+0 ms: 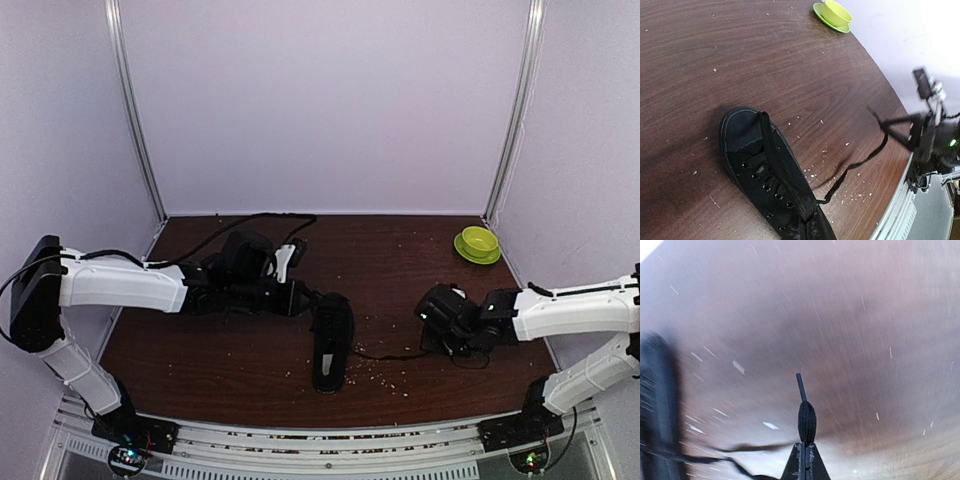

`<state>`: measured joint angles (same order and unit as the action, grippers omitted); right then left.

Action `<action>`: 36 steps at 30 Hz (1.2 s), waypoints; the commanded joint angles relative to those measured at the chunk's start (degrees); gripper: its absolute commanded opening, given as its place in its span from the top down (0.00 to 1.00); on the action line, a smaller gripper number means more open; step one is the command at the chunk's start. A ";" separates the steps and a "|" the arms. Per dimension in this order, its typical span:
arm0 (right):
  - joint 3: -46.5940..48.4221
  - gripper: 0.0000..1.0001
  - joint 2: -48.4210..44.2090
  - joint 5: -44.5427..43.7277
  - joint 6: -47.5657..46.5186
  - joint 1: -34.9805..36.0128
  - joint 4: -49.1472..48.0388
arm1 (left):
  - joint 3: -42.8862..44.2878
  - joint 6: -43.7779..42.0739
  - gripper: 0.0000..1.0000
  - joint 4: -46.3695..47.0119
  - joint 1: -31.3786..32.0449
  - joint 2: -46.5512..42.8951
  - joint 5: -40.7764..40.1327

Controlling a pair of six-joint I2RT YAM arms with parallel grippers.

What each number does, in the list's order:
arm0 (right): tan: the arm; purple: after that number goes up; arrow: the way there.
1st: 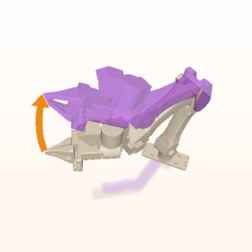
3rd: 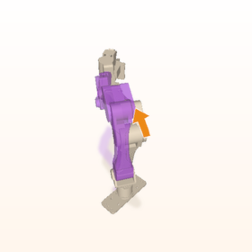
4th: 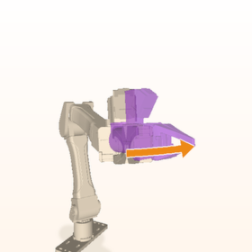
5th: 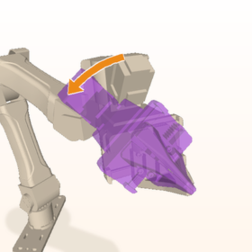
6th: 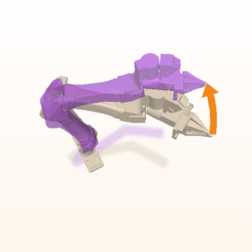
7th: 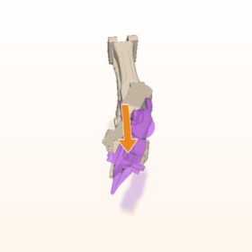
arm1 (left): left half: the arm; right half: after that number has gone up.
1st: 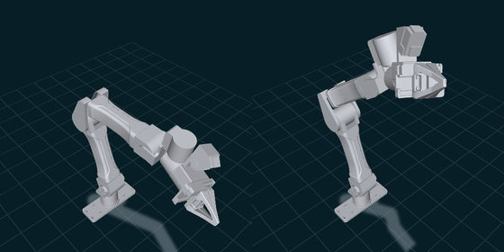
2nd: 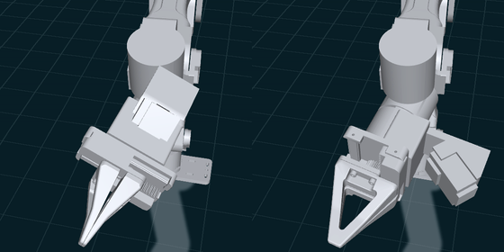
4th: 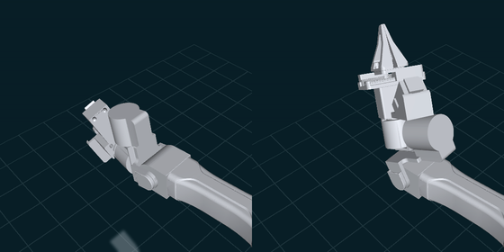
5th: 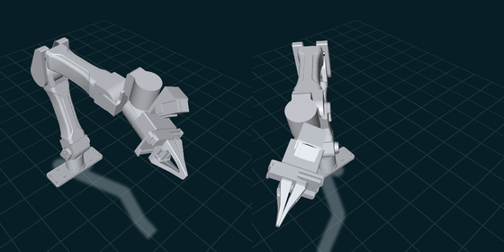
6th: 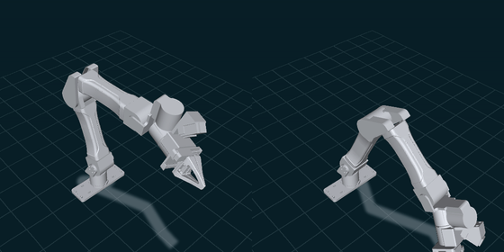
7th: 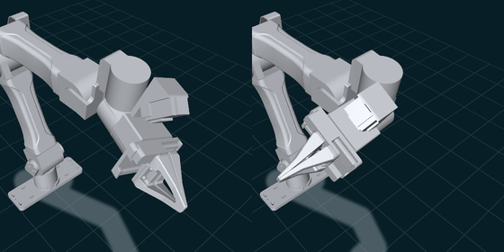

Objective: Tie the shoes

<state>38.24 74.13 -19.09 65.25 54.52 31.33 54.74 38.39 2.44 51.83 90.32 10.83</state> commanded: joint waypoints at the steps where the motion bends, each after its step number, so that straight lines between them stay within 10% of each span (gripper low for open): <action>1: 7.69 1.00 -4.31 -3.82 -9.09 -3.43 -0.37 | 0.33 -2.67 1.00 1.47 -0.33 -0.75 2.79; 14: 31.21 1.00 5.20 2.70 -19.31 -5.55 -8.00 | 6.99 -8.36 1.00 3.62 -0.30 7.14 10.39; 36: 42.26 1.00 11.53 7.09 -21.14 -5.81 -10.27 | 15.17 -11.71 0.97 -1.95 -0.33 14.26 12.25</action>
<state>78.76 85.30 -12.58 44.86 49.10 21.67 67.55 28.29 0.95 51.83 103.61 22.13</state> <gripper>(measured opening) 0.007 0.026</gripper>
